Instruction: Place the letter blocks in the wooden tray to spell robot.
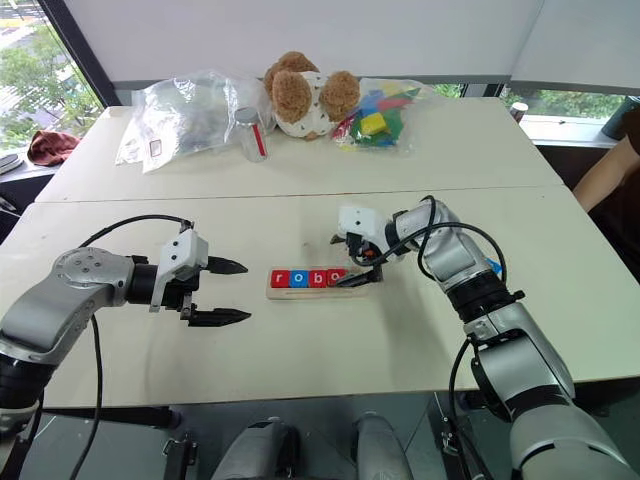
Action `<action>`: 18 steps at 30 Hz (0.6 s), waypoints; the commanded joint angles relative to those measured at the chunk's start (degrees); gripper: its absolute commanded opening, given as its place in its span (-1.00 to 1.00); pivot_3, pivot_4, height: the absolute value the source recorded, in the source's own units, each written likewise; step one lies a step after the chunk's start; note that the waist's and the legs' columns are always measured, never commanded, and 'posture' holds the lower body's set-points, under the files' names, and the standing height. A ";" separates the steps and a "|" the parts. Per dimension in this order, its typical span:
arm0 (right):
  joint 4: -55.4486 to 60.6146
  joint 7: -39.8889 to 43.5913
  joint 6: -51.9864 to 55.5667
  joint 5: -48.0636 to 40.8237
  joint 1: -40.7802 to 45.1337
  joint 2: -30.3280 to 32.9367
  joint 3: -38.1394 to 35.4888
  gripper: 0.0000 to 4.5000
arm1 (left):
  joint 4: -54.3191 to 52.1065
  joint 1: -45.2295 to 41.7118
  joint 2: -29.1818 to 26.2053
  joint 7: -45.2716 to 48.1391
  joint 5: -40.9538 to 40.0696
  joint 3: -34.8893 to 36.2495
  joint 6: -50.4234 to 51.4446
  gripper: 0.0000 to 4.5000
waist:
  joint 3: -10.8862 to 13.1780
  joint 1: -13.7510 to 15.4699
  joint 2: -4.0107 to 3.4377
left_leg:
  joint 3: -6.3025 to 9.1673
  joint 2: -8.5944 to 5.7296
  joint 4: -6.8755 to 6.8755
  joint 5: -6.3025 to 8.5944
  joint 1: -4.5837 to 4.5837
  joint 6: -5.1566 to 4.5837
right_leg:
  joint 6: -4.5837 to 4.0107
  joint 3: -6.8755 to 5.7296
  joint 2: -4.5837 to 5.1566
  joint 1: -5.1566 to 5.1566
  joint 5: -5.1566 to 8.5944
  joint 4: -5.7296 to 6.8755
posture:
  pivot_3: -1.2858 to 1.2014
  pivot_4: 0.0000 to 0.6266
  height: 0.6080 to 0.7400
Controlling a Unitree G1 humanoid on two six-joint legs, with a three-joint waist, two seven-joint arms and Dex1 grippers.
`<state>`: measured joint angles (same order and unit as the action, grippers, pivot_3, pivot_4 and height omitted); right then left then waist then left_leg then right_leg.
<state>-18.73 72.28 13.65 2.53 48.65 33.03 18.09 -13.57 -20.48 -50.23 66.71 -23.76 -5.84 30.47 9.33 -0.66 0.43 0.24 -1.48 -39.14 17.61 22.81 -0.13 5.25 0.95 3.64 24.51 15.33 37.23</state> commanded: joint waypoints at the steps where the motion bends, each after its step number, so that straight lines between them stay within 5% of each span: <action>1: 4.19 -5.52 6.95 -1.50 -0.13 3.74 -7.51 0.98 | -1.52 -0.17 0.36 -0.42 -0.83 2.09 -0.82 1.00 | 0.00 0.06 0.00 | 0.00 0.00 0.00 0.00 0.01 0.00 | 0.00 0.00 0.00 0.00 0.00 -0.01 | 0.03 -0.52 1.00; 5: 12.24 -21.99 24.57 -0.77 -6.91 5.28 -20.39 0.98 | -3.23 -2.29 3.40 -1.70 -4.16 3.01 1.05 1.00 | -0.02 0.47 0.02 | 0.10 0.00 0.00 0.00 0.10 0.01 | 0.00 -0.02 0.03 0.01 0.00 -0.03 | 0.03 -0.52 1.00; 10: 34.23 -48.52 46.24 7.44 -18.43 -7.77 -34.67 0.98 | -4.12 -5.26 6.80 -2.24 -4.73 0.68 1.97 1.00 | -0.09 0.32 -0.04 | 0.08 0.01 0.00 -0.07 0.29 0.13 | 0.00 0.02 0.02 0.25 0.00 0.06 | 0.03 -0.52 1.00; 18: 52.56 -69.44 51.60 14.71 -31.62 -26.96 -36.60 0.98 | 0.42 -8.60 11.27 -1.47 -2.53 -3.17 0.08 1.00 | -0.12 -0.19 -0.06 | -0.07 -0.04 -0.05 -0.26 0.45 0.37 | 0.00 0.21 -0.12 0.78 0.00 0.79 | 0.03 -0.52 1.00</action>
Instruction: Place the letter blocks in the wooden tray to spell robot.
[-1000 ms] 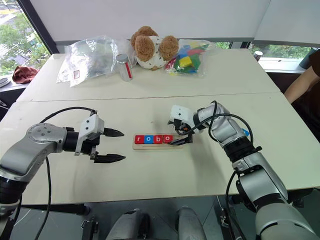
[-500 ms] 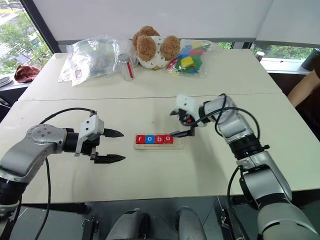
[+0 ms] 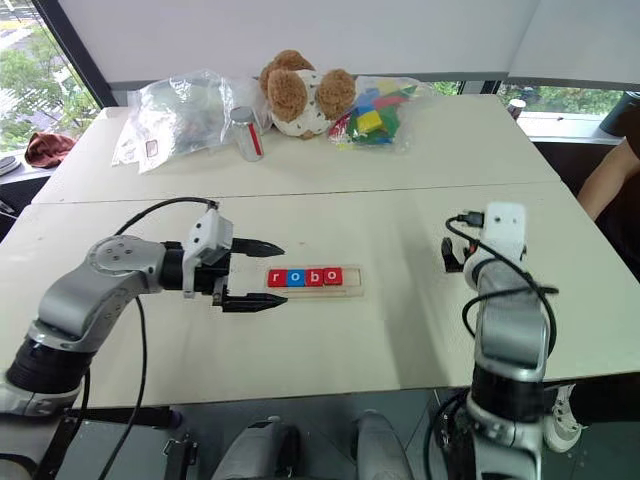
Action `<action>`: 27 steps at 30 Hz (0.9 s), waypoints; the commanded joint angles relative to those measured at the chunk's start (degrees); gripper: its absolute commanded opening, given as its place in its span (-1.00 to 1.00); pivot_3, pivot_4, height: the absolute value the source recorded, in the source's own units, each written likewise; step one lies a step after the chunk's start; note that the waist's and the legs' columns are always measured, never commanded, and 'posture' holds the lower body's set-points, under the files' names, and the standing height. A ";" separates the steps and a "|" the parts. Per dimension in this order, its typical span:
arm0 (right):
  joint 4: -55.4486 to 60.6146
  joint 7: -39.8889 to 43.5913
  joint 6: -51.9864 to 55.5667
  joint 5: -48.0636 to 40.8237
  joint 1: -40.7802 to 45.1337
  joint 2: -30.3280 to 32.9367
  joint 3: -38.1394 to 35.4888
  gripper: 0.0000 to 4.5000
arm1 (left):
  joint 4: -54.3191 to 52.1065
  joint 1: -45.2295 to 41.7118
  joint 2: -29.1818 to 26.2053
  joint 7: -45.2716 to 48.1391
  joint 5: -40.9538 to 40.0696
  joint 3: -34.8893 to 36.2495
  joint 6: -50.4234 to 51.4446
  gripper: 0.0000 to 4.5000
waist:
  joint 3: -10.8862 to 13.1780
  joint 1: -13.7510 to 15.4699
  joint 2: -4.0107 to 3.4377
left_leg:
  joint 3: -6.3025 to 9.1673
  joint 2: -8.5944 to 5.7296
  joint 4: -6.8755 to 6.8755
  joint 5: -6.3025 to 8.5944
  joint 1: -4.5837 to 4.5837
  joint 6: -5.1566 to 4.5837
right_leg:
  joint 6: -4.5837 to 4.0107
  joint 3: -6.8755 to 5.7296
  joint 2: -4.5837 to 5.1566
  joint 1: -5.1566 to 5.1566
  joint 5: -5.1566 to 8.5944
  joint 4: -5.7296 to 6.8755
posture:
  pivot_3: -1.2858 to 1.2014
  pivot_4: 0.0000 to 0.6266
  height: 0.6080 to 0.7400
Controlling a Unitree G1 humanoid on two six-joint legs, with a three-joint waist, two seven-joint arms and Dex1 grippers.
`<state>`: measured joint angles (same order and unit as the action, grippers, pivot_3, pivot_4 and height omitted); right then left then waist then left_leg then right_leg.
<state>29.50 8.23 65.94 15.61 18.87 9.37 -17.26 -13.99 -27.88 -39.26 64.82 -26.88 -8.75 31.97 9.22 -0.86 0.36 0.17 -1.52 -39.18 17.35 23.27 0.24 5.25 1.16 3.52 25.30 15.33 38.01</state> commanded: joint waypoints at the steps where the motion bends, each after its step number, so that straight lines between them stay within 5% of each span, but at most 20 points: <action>1: 4.23 -7.04 -0.86 1.59 -2.62 -4.90 -2.03 0.98 | 1.38 -1.53 0.55 0.57 0.76 -0.36 -1.64 1.00 | -0.01 0.01 0.01 | 0.02 0.00 0.00 0.02 -0.04 -0.05 | 0.00 -0.01 -0.03 -0.02 0.00 0.01 | 0.03 -0.52 1.00; 6: -0.87 -10.76 -2.65 -2.68 -1.52 -10.88 -7.61 0.98 | 1.30 -1.27 1.06 0.37 1.07 -0.52 -1.68 1.00 | -0.01 -0.06 0.01 | 0.04 0.00 -0.01 0.10 -0.13 -0.22 | -0.01 -0.03 -0.13 -0.11 0.00 0.06 | 0.03 -0.52 1.00; 16: -20.00 -16.11 -12.73 -8.97 5.27 -7.82 -13.59 0.98 | -1.64 1.54 -0.11 -1.74 0.59 0.79 -0.17 1.00 | 0.00 -0.33 0.01 | 0.04 0.04 0.05 0.18 -0.87 -0.33 | -0.02 -0.02 -0.08 -0.87 0.01 -0.11 | 0.03 -0.52 1.00; 19: -23.72 -17.84 -14.37 -10.54 6.70 -6.90 -14.76 0.60 | -2.20 2.20 -0.49 -2.21 0.63 1.16 0.13 1.00 | -0.01 -0.26 0.02 | 0.04 0.03 0.05 0.20 -0.95 -0.38 | -0.02 -0.02 -0.06 -0.99 0.01 -0.16 | 0.03 -0.52 1.00; 24: -24.26 -19.43 -13.71 -11.90 5.93 -6.62 -13.86 -0.47 | -2.66 2.52 -0.98 -2.83 0.37 1.59 0.48 1.00 | -0.04 0.19 0.08 | 0.11 0.04 0.05 0.20 -0.92 -0.37 | -0.02 -0.05 -0.04 -0.99 0.01 -0.14 | 0.03 -0.52 1.00; 27: -23.40 -19.44 -13.78 -12.49 5.55 -6.12 -12.12 -0.46 | -2.37 2.33 -1.25 -2.92 0.53 1.83 0.42 1.00 | -0.04 0.12 0.08 | 0.11 0.03 0.05 0.21 -0.91 -0.38 | -0.02 -0.05 -0.02 -0.99 0.01 -0.16 | 0.03 -0.52 1.00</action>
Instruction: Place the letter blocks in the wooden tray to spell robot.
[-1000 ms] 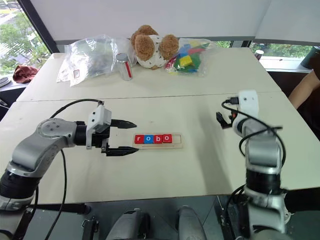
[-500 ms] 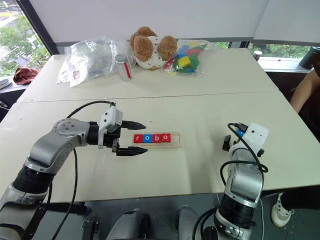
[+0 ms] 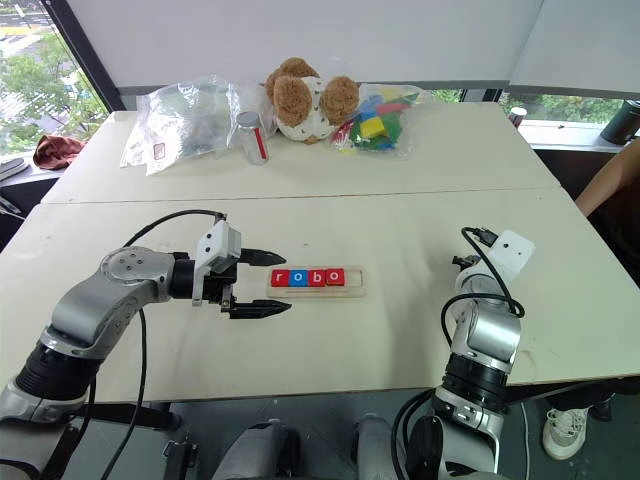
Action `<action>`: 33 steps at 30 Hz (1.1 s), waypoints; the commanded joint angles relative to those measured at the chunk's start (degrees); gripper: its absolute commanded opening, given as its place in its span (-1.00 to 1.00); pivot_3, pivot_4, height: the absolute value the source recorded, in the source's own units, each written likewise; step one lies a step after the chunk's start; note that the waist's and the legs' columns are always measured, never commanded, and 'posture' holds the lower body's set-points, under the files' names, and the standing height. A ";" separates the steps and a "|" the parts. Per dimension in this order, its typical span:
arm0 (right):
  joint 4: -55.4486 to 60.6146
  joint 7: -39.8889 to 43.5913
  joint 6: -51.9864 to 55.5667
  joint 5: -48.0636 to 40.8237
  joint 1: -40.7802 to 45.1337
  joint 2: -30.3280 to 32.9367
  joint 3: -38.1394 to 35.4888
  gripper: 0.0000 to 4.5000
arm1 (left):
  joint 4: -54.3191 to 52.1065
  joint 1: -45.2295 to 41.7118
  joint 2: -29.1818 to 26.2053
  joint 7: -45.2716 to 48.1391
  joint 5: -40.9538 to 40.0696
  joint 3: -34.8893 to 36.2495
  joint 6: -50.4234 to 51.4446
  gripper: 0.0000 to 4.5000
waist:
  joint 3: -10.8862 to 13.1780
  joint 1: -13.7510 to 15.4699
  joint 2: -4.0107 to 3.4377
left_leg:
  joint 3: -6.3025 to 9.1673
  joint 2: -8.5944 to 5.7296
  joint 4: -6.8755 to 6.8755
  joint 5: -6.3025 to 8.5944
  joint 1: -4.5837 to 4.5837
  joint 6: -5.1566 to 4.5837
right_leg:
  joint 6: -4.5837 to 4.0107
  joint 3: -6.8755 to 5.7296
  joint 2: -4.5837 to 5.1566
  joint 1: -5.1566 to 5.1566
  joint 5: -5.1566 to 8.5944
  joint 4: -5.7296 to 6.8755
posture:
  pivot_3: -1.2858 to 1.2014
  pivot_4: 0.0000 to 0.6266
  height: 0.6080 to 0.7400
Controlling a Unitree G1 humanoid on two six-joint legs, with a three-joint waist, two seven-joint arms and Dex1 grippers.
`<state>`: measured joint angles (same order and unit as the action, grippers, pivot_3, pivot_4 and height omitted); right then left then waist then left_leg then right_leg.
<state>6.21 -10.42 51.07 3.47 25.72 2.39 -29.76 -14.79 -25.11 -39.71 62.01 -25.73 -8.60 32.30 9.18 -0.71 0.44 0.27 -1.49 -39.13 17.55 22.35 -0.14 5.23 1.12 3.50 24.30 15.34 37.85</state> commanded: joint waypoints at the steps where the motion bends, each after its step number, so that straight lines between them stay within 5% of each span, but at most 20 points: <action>1: 0.11 -0.73 1.03 -0.54 -1.32 1.12 0.81 -0.46 | -1.47 -0.51 -0.84 -0.10 -0.57 1.73 0.06 1.00 | 0.00 -0.03 0.00 | 0.00 0.00 0.00 0.00 0.00 0.00 | 0.00 0.00 0.00 0.00 0.00 0.00 | 0.03 -0.52 1.00; 9: 10.05 10.58 7.47 -4.30 -2.85 2.61 19.37 -0.46 | 1.41 -2.51 -0.80 1.01 0.40 1.13 -1.23 1.00 | 0.03 -0.74 -0.05 | -0.01 0.07 0.08 0.00 0.03 0.00 | 0.00 0.03 -0.11 0.12 0.00 -0.01 | 0.03 -0.52 1.00; 18: 10.75 8.27 11.56 -5.18 -5.83 -1.47 20.00 -0.46 | 1.55 -2.13 -1.25 1.80 1.36 1.16 -1.71 1.00 | 0.01 -0.16 -0.01 | 0.01 0.06 0.08 0.01 0.06 -0.01 | -0.01 0.00 -0.07 0.06 0.01 -0.14 | 0.03 -0.52 1.00; 25: 13.24 9.48 11.90 -5.97 -6.42 -1.25 21.55 0.99 | 2.12 -2.47 -1.33 2.08 1.46 1.29 -1.78 1.00 | 0.01 -0.07 -0.01 | 0.06 0.06 0.13 0.02 0.06 -0.01 | -0.01 -0.04 -0.06 0.07 0.01 -0.14 | 0.03 -0.52 1.00; 29: 15.70 14.53 8.68 -5.41 -4.40 8.14 22.94 0.99 | 3.11 -2.72 -2.00 2.89 1.82 1.53 -2.45 1.00 | 0.05 -0.05 -0.06 | 0.04 0.03 0.11 0.02 0.08 -0.01 | -0.01 -0.05 -0.04 0.05 0.01 -0.23 | 0.03 -0.52 1.00; 33: 13.09 31.80 0.82 -11.92 -0.45 21.86 23.85 0.99 | 4.16 -3.20 -2.84 3.88 2.03 1.62 -3.24 1.00 | 0.10 -0.32 -0.10 | -0.01 0.02 0.12 0.05 0.12 -0.07 | 0.00 -0.05 -0.05 0.05 0.00 -0.32 | 0.03 -0.52 1.00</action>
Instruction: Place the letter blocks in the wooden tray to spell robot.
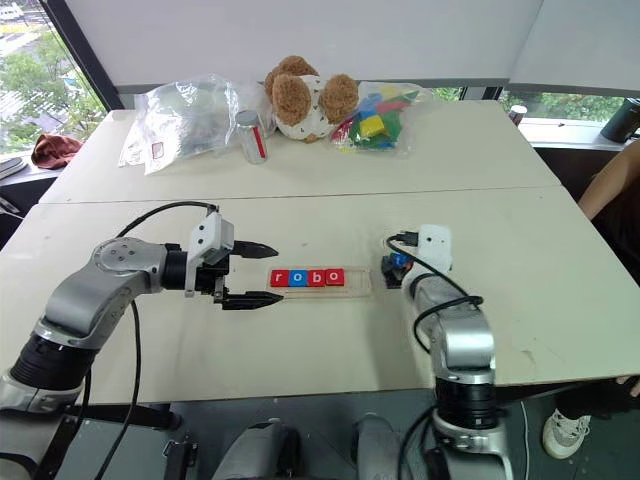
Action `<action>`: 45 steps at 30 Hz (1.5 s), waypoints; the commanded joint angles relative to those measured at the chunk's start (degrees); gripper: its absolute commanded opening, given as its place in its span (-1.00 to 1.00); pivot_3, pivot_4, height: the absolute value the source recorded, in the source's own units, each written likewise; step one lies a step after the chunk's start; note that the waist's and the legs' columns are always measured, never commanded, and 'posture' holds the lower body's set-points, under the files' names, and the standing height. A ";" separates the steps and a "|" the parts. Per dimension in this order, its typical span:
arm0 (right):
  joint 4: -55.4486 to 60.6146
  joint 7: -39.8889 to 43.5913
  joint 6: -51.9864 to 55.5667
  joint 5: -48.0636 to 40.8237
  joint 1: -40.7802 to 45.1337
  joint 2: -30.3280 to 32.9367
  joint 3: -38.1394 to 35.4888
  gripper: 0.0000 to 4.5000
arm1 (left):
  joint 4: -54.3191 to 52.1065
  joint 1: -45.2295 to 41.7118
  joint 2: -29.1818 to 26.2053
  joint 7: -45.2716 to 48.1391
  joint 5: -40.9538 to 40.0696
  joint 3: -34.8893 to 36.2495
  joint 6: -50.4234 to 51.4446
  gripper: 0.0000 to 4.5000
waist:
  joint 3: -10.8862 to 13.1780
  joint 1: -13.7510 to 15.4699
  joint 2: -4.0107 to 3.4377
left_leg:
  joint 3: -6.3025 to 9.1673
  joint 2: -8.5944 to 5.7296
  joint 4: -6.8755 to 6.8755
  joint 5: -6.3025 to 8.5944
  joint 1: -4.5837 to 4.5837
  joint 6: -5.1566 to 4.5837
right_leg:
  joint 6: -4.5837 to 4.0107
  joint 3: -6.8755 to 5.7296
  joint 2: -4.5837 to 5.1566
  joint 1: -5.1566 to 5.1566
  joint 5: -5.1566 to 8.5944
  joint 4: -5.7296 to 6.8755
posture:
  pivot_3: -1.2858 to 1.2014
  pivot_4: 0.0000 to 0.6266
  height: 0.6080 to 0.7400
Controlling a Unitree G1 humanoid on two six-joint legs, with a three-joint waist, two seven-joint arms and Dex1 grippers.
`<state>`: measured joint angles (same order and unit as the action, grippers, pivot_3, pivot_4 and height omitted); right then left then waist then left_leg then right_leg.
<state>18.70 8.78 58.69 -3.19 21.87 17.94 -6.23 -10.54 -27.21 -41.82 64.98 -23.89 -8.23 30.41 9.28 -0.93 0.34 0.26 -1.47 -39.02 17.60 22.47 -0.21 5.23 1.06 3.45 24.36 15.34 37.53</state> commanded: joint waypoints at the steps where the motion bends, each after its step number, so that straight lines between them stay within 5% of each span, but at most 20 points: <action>1: -1.16 19.81 -10.90 -7.19 3.50 10.46 0.87 0.99 | 0.16 -1.34 -1.02 1.40 0.18 1.18 -1.50 1.00 | 0.01 -0.18 0.00 | 0.01 0.02 0.00 0.01 -0.01 -0.02 | 0.00 -0.01 -0.04 -0.01 0.00 -0.01 | 0.03 -0.52 1.00; 6: -16.93 43.74 -32.77 -7.65 3.77 25.08 5.54 0.99 | 0.86 -2.08 -2.63 4.17 0.73 0.56 -2.43 1.00 | 0.03 -0.06 0.05 | 0.04 0.18 0.08 0.13 -0.01 -0.22 | 0.00 -0.06 -0.25 -0.09 0.00 -0.23 | 0.03 -0.52 1.00; 11: -35.95 59.54 -45.85 -7.42 9.39 29.09 9.11 0.99 | 1.19 -2.18 -4.10 5.57 1.13 0.82 -2.52 1.00 | 0.05 0.03 0.06 | -0.14 0.12 -0.05 0.14 0.00 -0.23 | 0.02 -0.01 -0.11 -0.15 -0.01 -0.31 | 0.03 -0.52 1.00; 25: -70.56 66.08 -67.81 0.98 24.25 22.92 13.80 0.99 | -1.56 1.18 -7.43 4.39 -0.07 3.85 0.08 1.00 | 0.05 -0.04 0.05 | -0.11 0.14 0.00 0.12 0.01 -0.16 | 0.01 0.04 0.01 -0.08 -0.01 -0.29 | 0.03 -0.52 1.00; 28: -73.21 67.10 -69.27 1.63 25.18 21.81 13.97 0.64 | -1.60 1.10 -7.62 4.40 0.12 3.90 0.22 1.00 | 0.06 0.05 0.05 | -0.10 0.12 -0.01 0.12 0.02 -0.13 | 0.01 0.03 0.05 -0.09 -0.01 -0.30 | 0.03 -0.52 1.00; 33: -75.39 67.87 -70.10 1.86 26.41 20.99 13.17 -0.45 | -1.23 0.94 -8.03 4.79 0.52 3.86 -0.06 1.00 | 0.05 -0.08 0.04 | -0.10 0.12 -0.02 0.08 0.01 -0.07 | 0.01 0.04 0.05 -0.09 -0.01 -0.28 | 0.03 -0.52 1.00; 37: -74.52 69.44 -66.10 0.59 27.84 20.64 12.50 -0.49 | -0.30 0.95 -8.26 5.00 1.13 3.70 -0.81 1.00 | 0.05 -0.07 0.04 | -0.09 0.11 -0.02 0.06 0.01 -0.04 | 0.01 0.03 0.06 -0.09 -0.01 -0.28 | 0.03 -0.52 1.00; 45: -52.81 76.87 -54.74 -0.11 25.70 19.57 17.37 -0.49 | 1.19 1.16 -9.27 5.46 2.38 3.39 -2.14 1.00 | 0.08 -0.04 -0.01 | -0.05 0.12 0.01 0.09 0.03 -0.07 | 0.01 0.00 0.05 -0.01 -0.01 -0.23 | 0.03 -0.52 1.00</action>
<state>-38.15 84.90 2.95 -2.98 47.95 37.88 10.47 -8.65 -25.46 -50.74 70.47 -21.74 -5.85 29.16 9.37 -0.97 0.32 0.21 -1.35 -39.00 17.69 22.50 -0.29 5.24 1.06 3.50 24.35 15.33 37.30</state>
